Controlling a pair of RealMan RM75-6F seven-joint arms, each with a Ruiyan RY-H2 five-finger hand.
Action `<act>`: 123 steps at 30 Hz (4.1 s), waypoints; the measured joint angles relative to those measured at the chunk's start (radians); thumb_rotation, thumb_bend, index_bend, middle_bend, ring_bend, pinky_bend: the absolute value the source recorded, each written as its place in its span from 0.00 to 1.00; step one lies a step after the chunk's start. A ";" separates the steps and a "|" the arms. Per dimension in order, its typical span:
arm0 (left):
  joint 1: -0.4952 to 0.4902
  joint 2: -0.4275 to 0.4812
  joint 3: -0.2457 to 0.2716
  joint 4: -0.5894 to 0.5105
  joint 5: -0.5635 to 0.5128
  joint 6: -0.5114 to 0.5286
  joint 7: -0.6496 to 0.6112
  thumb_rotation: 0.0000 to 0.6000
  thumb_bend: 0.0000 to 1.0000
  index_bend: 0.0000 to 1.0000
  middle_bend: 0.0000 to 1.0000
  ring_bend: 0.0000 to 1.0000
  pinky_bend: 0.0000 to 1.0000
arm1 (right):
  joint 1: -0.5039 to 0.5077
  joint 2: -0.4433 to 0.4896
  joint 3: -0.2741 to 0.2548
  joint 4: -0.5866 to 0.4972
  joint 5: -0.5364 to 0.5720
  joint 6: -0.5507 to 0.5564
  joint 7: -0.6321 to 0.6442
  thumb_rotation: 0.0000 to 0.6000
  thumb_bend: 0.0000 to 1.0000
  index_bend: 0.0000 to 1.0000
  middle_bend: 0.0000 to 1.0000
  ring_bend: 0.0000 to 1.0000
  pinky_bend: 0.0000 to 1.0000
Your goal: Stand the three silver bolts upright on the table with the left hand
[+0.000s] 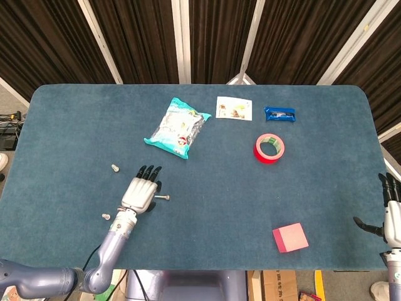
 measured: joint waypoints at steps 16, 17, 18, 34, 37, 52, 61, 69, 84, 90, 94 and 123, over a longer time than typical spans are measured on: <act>0.000 -0.036 0.012 0.055 0.038 0.012 0.007 1.00 0.44 0.50 0.04 0.00 0.00 | -0.003 0.004 0.001 -0.001 -0.001 0.001 0.012 1.00 0.00 0.00 0.00 0.00 0.00; 0.001 -0.037 0.012 0.057 0.038 0.012 0.009 1.00 0.45 0.51 0.04 0.00 0.00 | -0.003 0.004 0.002 -0.001 0.000 0.001 0.012 1.00 0.00 0.00 0.00 0.00 0.00; 0.001 -0.037 0.012 0.057 0.039 0.013 0.010 1.00 0.45 0.51 0.04 0.00 0.00 | -0.003 0.004 0.002 -0.001 0.000 0.003 0.012 1.00 0.00 0.00 0.00 0.00 0.00; 0.003 -0.058 0.009 0.087 0.033 -0.002 0.009 1.00 0.46 0.50 0.04 0.00 0.00 | -0.003 0.000 0.007 -0.003 0.013 0.002 0.009 1.00 0.00 0.00 0.00 0.00 0.00; 0.002 -0.065 0.010 0.097 0.039 -0.002 0.012 1.00 0.46 0.50 0.04 0.00 0.00 | -0.003 0.000 0.008 -0.004 0.014 0.002 0.010 1.00 0.00 0.00 0.00 0.00 0.00; 0.007 -0.073 0.011 0.106 0.049 0.004 0.022 1.00 0.49 0.55 0.04 0.00 0.00 | -0.005 0.000 0.009 -0.007 0.013 0.008 0.011 1.00 0.00 0.00 0.00 0.00 0.00; 0.008 -0.064 0.010 0.101 0.070 0.018 0.032 1.00 0.52 0.55 0.04 0.00 0.00 | -0.005 -0.003 0.011 -0.008 0.015 0.007 0.011 1.00 0.00 0.00 0.00 0.00 0.00; 0.003 -0.049 0.022 0.107 0.131 0.048 0.070 1.00 0.52 0.56 0.04 0.00 0.00 | -0.004 -0.003 0.011 -0.010 0.017 0.006 0.008 1.00 0.00 0.00 0.00 0.00 0.00; -0.022 -0.048 0.093 0.214 0.316 0.091 0.212 1.00 0.53 0.56 0.04 0.00 0.00 | -0.001 -0.002 0.015 -0.010 0.025 0.001 0.010 1.00 0.00 0.01 0.00 0.00 0.00; -0.017 -0.053 0.086 0.222 0.317 0.085 0.227 1.00 0.52 0.56 0.04 0.00 0.00 | -0.001 -0.001 0.017 -0.011 0.031 -0.001 0.012 1.00 0.00 0.01 0.00 0.00 0.00; -0.016 -0.055 0.082 0.223 0.323 0.084 0.240 1.00 0.53 0.56 0.04 0.00 0.00 | 0.000 -0.002 0.017 -0.010 0.030 -0.001 0.010 1.00 0.00 0.01 0.00 0.00 0.00; -0.024 -0.074 0.011 0.171 0.244 0.061 0.395 1.00 0.53 0.53 0.03 0.00 0.00 | 0.000 -0.007 0.020 -0.009 0.038 0.001 0.005 1.00 0.00 0.01 0.00 0.00 0.00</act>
